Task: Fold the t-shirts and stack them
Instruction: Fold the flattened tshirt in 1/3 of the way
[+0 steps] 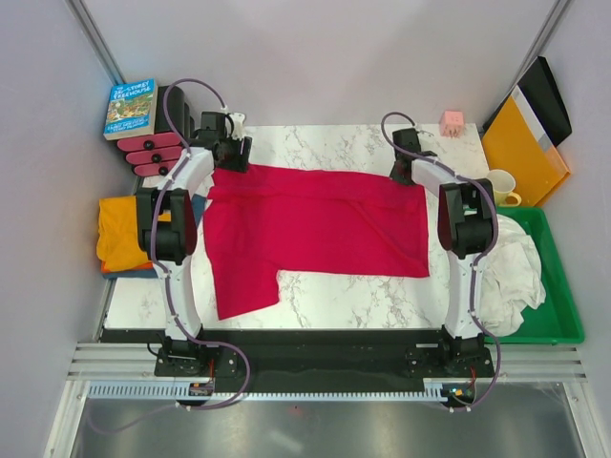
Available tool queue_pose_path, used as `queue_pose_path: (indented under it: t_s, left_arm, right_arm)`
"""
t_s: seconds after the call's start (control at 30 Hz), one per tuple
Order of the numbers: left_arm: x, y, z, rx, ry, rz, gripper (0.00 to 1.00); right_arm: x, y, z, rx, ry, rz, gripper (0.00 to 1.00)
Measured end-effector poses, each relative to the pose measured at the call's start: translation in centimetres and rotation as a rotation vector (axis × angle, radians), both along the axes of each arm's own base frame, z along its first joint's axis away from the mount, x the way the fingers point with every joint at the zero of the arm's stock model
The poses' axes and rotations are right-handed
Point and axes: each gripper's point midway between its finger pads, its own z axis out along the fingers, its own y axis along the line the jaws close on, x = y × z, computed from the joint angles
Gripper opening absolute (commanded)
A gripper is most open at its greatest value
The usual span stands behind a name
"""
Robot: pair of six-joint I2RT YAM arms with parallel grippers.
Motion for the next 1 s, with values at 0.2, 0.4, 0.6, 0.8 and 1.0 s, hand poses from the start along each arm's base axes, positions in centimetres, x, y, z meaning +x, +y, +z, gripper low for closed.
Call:
queue_pose_path:
  t_s: [0.2, 0.4, 0.6, 0.8, 1.0]
  left_arm:
    - [-0.7, 0.1, -1.0, 0.005, 0.042, 0.002, 0.71]
    - [-0.4, 0.2, -2.7, 0.014, 0.081, 0.008, 0.71]
    - [1.8, 0.4, -4.3, 0.027, 0.090, 0.025, 0.73]
    - [2.2, 0.7, -4.4, 0.036, 0.092, 0.051, 0.85]
    - [1.4, 1.1, -2.3, 0.017, 0.070, 0.080, 0.83]
  right_arm:
    - [2.3, -1.2, 0.0, 0.008, -0.009, -0.025, 0.00]
    - [4.3, -2.0, 0.1, 0.015, -0.016, -0.040, 0.01]
    - [5.2, -1.9, 0.2, 0.028, -0.032, -0.031, 0.35]
    - [1.8, 0.1, 1.5, 0.063, -0.034, 0.045, 0.73]
    - [0.1, 8.1, 10.3, 0.087, -0.179, 0.218, 0.69]
